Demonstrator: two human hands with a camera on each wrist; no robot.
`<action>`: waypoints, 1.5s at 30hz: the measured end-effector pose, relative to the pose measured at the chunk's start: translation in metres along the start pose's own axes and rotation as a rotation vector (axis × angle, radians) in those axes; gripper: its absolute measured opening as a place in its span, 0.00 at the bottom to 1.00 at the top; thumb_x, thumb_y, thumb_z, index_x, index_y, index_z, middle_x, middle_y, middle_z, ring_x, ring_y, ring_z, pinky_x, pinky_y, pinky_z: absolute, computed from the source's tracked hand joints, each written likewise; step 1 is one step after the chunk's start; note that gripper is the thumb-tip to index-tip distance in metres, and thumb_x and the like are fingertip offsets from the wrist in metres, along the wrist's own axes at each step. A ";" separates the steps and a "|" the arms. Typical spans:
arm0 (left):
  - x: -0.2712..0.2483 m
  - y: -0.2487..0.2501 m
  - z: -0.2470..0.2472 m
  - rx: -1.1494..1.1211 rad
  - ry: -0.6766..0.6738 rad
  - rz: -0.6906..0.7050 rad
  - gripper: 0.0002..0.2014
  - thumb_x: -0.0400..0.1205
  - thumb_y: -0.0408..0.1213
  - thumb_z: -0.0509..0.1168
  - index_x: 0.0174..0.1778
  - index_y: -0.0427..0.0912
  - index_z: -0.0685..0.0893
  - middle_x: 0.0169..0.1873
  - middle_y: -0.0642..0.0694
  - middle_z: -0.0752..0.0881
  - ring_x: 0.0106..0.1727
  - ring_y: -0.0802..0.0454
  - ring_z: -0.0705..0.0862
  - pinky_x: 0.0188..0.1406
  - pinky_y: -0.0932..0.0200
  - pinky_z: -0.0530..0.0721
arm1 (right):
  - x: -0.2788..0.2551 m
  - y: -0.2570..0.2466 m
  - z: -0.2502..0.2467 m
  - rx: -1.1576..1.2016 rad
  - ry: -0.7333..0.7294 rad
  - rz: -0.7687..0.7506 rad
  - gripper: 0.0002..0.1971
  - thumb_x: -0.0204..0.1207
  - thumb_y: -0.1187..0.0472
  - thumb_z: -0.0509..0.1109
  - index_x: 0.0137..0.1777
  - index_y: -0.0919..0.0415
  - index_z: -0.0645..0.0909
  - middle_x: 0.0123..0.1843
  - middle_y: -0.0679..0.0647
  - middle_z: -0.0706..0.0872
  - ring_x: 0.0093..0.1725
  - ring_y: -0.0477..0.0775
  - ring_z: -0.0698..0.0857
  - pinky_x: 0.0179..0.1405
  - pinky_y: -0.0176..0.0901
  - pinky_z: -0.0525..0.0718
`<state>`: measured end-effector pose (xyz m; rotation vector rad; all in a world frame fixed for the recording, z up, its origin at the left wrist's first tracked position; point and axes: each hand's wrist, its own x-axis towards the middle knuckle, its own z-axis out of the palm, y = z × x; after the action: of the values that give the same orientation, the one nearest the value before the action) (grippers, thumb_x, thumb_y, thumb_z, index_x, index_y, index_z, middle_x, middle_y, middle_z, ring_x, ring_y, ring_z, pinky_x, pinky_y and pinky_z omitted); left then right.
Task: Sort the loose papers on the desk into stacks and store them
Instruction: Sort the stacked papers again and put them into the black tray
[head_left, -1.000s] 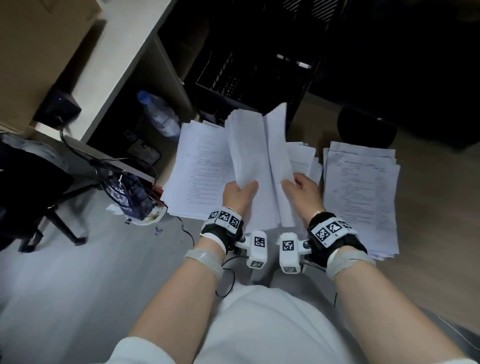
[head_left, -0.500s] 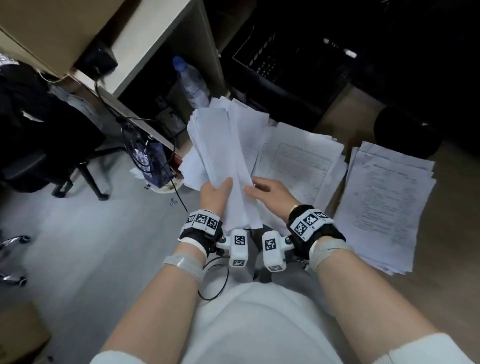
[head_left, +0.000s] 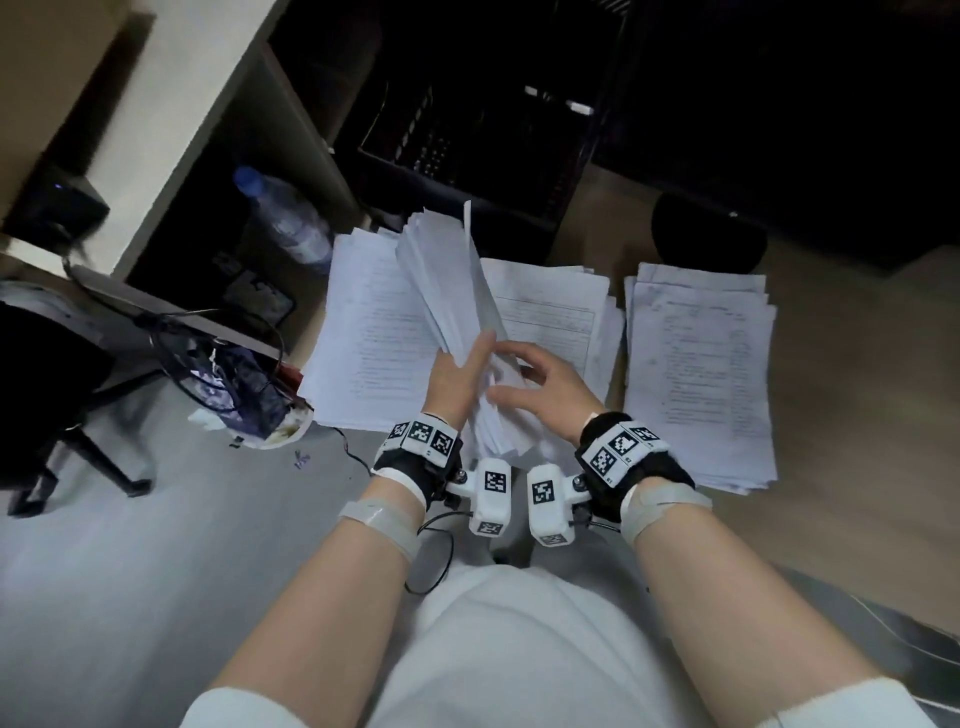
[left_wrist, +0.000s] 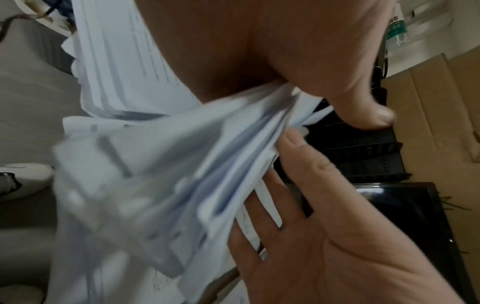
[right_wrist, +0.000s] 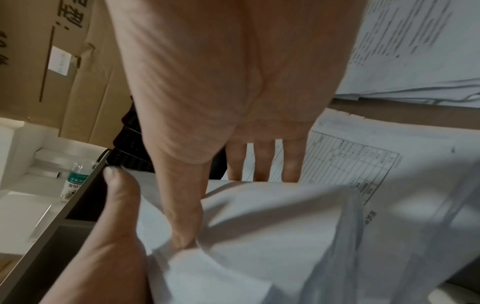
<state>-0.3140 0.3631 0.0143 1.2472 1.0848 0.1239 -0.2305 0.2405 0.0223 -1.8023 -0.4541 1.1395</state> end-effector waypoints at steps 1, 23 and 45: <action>-0.002 -0.001 -0.003 0.030 0.021 0.009 0.25 0.80 0.51 0.73 0.66 0.37 0.84 0.53 0.44 0.90 0.54 0.48 0.90 0.54 0.58 0.88 | 0.000 0.000 0.002 -0.009 -0.027 0.005 0.29 0.72 0.56 0.81 0.72 0.41 0.78 0.67 0.30 0.77 0.72 0.40 0.75 0.74 0.40 0.70; 0.004 -0.093 -0.157 0.162 0.598 -0.277 0.10 0.81 0.39 0.71 0.46 0.33 0.84 0.45 0.32 0.89 0.45 0.40 0.88 0.52 0.42 0.88 | 0.103 0.060 0.132 -0.116 0.154 0.453 0.23 0.58 0.49 0.76 0.52 0.61 0.88 0.43 0.57 0.90 0.41 0.59 0.86 0.52 0.60 0.90; 0.015 -0.065 -0.161 0.091 0.614 -0.252 0.16 0.84 0.42 0.69 0.57 0.30 0.83 0.53 0.33 0.88 0.55 0.35 0.87 0.61 0.41 0.84 | 0.078 -0.007 0.083 -0.279 0.745 0.359 0.17 0.82 0.53 0.59 0.62 0.66 0.74 0.50 0.61 0.83 0.46 0.63 0.81 0.43 0.47 0.75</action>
<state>-0.4508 0.4596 -0.0336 1.1679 1.7859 0.2787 -0.2610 0.3410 -0.0232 -2.4507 0.1701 0.5590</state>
